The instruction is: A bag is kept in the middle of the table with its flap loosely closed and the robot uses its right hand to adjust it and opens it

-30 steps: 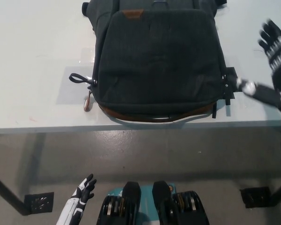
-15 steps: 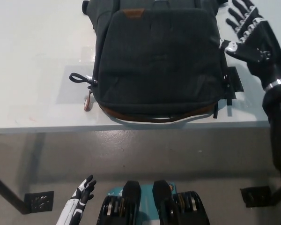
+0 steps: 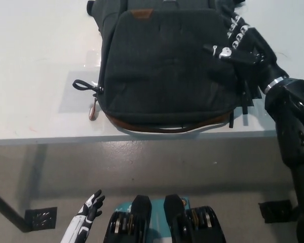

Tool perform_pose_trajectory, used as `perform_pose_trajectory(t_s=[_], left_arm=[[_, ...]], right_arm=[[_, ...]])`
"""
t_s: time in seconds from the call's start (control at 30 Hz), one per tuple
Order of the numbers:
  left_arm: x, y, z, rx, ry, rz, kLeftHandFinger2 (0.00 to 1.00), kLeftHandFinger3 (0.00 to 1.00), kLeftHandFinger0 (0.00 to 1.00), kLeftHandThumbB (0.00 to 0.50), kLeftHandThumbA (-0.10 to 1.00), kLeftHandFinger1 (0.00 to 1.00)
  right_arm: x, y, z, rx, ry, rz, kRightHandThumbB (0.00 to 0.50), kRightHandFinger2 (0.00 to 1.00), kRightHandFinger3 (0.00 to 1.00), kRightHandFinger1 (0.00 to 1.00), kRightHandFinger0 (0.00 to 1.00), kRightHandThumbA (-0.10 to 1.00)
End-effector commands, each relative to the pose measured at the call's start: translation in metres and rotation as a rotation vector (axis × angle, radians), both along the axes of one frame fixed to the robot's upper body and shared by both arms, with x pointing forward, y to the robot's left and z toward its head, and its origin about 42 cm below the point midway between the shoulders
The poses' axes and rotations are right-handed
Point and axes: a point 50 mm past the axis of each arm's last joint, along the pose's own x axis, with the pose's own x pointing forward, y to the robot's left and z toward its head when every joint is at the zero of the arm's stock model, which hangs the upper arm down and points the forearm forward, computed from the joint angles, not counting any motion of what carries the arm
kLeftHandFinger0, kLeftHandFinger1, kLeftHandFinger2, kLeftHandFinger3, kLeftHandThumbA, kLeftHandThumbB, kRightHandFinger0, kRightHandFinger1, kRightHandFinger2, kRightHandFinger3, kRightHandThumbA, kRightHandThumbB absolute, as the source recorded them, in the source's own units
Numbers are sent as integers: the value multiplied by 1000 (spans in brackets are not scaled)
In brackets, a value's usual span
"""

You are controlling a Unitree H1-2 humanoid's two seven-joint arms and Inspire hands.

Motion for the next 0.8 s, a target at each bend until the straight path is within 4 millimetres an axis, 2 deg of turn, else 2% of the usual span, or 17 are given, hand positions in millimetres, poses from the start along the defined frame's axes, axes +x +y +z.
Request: perform_pose_trajectory(t_s=[0.0,0.13,0.17,0.2,0.23,0.27,0.3,0.33,0.37,0.4,0.43,0.47,0.5,0.57,0.67,0.7,0.77], left_arm=[[2,2,12,-7,-51,-21,1000,1000,1000,82,1000,1000],[4,3,11,-2,-54,-19,1000,1000,1000,96,1000,1000],[5,3,12,-3,-54,-21,1000,1000,1000,89,1000,1000],[5,3,12,-2,-56,-23,1000,1000,1000,77,1000,1000],[6,3,13,0,-59,-25,1000,1000,1000,74,1000,1000],[7,3,13,2,-62,-28,1000,1000,1000,68,1000,1000],[7,3,13,4,-66,-32,1000,1000,1000,68,1000,1000],[8,4,13,4,-67,-34,1000,1000,1000,69,1000,1000],[8,4,12,5,-65,-34,1000,1000,1000,71,1000,1000],[8,5,13,8,-66,-34,1000,1000,1000,79,1000,1000],[8,5,13,6,-65,-33,1000,1000,1000,79,1000,1000],[9,5,13,5,-66,-32,1000,1000,1000,76,1000,1000],[10,5,14,5,-68,-32,1000,1000,1000,75,1000,1000],[10,4,14,3,-66,-34,1000,1000,1000,58,1000,1000],[12,5,15,-3,-61,-31,1000,1000,1000,61,1000,1000],[13,5,16,3,-66,-32,1000,1000,1000,59,1000,1000],[14,5,17,8,-68,-36,1000,1000,1000,68,1000,1000]], right_arm=[[9,19,24,-46,-98,111,393,1000,1000,1000,1000,1000],[7,24,20,-52,-104,147,367,1000,1000,1000,1000,1000],[6,24,19,-60,-103,145,389,1000,1000,1000,1000,1000],[4,24,17,-73,-106,147,393,1000,1000,1000,1000,978],[1,25,15,-98,-108,143,389,1000,1000,1000,1000,881],[1,25,14,-82,-81,141,388,927,1000,879,863,581],[3,26,11,-72,-46,120,363,529,539,530,510,264],[4,27,11,-102,-56,85,390,513,545,410,358,195],[3,30,12,-197,-100,11,355,438,356,275,124,42],[0,33,14,-281,-146,-37,294,367,224,175,5,-94],[-1,35,15,-285,-156,-48,224,473,356,226,0,-100],[-3,36,15,-279,-158,-59,162,599,540,300,0,-100],[-3,36,16,-279,-161,-65,137,693,665,368,0,-100],[-4,36,18,-290,-176,-79,113,757,752,438,0,-100],[-7,37,22,-331,-222,-89,106,754,751,453,11,-100],[-8,37,24,-347,-239,-96,105,725,766,419,1,-100],[-9,38,25,-356,-233,-112,103,733,777,420,0,-100]])
